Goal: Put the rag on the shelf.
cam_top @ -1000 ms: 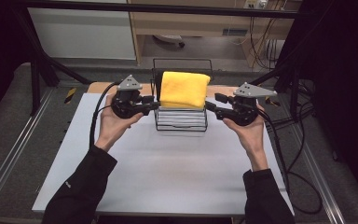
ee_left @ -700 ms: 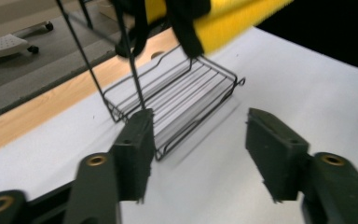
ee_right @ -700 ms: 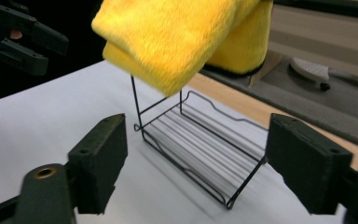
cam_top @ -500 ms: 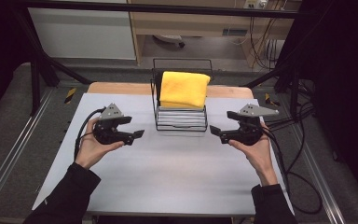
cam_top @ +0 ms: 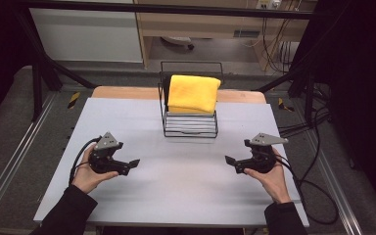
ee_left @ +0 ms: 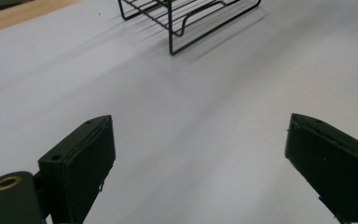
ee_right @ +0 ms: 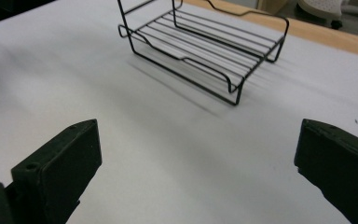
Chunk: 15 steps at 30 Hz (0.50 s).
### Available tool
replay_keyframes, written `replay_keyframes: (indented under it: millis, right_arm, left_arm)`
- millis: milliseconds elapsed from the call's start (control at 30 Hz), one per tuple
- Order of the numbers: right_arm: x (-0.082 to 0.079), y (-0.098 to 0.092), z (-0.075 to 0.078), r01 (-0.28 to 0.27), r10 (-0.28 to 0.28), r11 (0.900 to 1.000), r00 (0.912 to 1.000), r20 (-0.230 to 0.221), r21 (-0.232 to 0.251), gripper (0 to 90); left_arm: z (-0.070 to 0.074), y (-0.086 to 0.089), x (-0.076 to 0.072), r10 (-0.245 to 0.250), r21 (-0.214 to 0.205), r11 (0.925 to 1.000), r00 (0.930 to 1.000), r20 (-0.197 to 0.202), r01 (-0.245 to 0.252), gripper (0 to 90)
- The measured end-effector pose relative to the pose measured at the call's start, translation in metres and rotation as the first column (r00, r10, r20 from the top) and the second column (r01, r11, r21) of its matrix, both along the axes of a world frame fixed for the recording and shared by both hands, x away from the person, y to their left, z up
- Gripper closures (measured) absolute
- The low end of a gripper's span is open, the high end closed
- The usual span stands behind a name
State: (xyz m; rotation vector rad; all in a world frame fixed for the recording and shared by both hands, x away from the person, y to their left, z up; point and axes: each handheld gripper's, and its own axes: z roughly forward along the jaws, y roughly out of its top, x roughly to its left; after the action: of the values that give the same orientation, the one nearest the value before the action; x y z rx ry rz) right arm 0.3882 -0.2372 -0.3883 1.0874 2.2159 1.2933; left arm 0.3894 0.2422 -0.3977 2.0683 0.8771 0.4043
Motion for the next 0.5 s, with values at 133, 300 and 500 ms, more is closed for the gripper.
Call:
replay_keyframes:
  millis: [133,300,500]
  right_arm:
    - [-0.005,-0.009,-0.014,0.008,-0.008,1.0,0.9996,-0.028,-0.002,0.8]
    - [-0.011,-0.023,-0.03,0.03,-0.029,0.9996,0.9986,-0.045,0.001,0.7]
    - [-0.017,-0.037,-0.044,0.042,-0.043,0.9991,0.9964,-0.073,-0.003,0.7]
  left_arm:
    - [-0.01,0.013,-0.006,0.031,-0.014,0.9994,0.9995,-0.003,-0.031,8.8]
    - [-0.026,0.026,-0.013,0.03,-0.002,0.9996,0.9995,-0.005,-0.03,8.8]
    - [-0.034,0.037,-0.015,0.048,-0.005,0.9988,0.9988,0.0,-0.048,8.8]
